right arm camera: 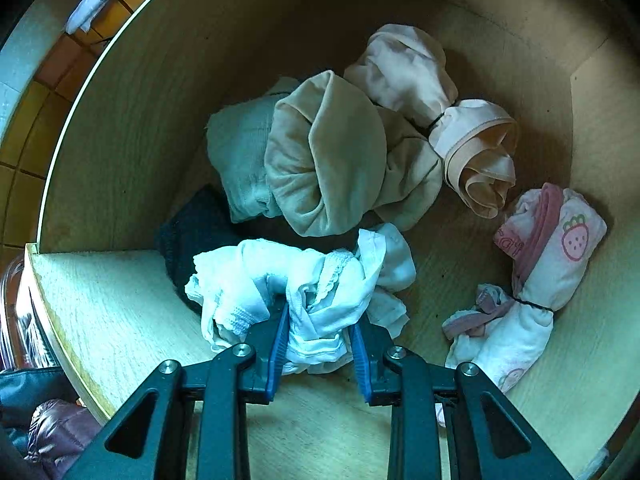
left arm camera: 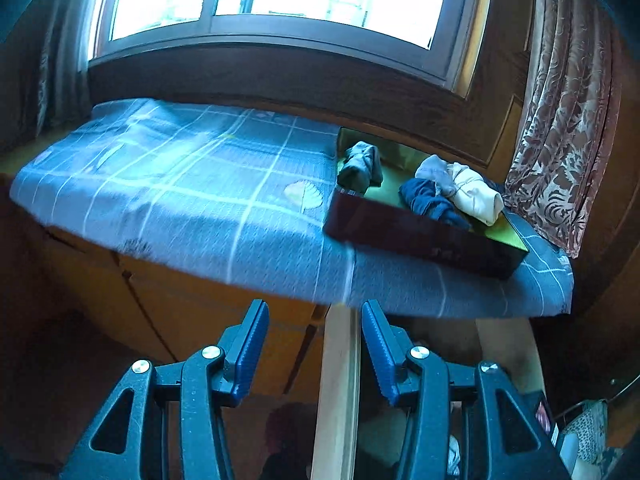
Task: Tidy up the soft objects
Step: 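Move the left gripper back over the open drawer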
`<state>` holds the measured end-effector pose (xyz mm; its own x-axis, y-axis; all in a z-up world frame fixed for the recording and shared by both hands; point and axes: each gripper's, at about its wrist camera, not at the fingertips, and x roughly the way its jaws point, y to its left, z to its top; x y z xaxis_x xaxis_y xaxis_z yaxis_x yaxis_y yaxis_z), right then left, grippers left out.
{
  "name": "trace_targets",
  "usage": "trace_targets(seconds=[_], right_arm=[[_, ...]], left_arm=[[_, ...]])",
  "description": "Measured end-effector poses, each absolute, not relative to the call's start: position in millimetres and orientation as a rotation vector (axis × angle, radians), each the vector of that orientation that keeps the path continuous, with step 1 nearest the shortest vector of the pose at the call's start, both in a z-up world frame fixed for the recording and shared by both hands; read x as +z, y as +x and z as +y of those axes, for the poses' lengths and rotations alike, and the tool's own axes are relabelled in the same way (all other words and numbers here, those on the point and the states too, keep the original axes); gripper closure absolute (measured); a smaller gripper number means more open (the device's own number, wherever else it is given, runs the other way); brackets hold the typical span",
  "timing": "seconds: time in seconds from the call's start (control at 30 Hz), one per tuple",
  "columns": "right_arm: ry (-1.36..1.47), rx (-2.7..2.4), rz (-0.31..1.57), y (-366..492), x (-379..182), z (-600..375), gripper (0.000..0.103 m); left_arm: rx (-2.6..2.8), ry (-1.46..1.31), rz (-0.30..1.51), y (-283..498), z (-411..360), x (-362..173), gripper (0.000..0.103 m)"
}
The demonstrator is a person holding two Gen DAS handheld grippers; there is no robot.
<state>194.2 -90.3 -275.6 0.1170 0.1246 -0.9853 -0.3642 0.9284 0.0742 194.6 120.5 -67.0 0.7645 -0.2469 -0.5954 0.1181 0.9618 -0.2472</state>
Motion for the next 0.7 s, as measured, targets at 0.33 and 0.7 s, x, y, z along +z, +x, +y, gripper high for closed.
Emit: trace_targets(seconds=[0.33, 0.7], right_arm=[[-0.228, 0.359, 1.377, 189.3, -271.5, -86.9, 0.081], [-0.196, 0.367, 1.287, 172.8, -256.8, -96.4, 0.088]], left_arm=[[-0.227, -0.215, 0.719, 140.8, 112.6, -105.3, 0.054], [-0.24, -0.261, 0.781, 115.6, 105.8, -137.8, 0.054]])
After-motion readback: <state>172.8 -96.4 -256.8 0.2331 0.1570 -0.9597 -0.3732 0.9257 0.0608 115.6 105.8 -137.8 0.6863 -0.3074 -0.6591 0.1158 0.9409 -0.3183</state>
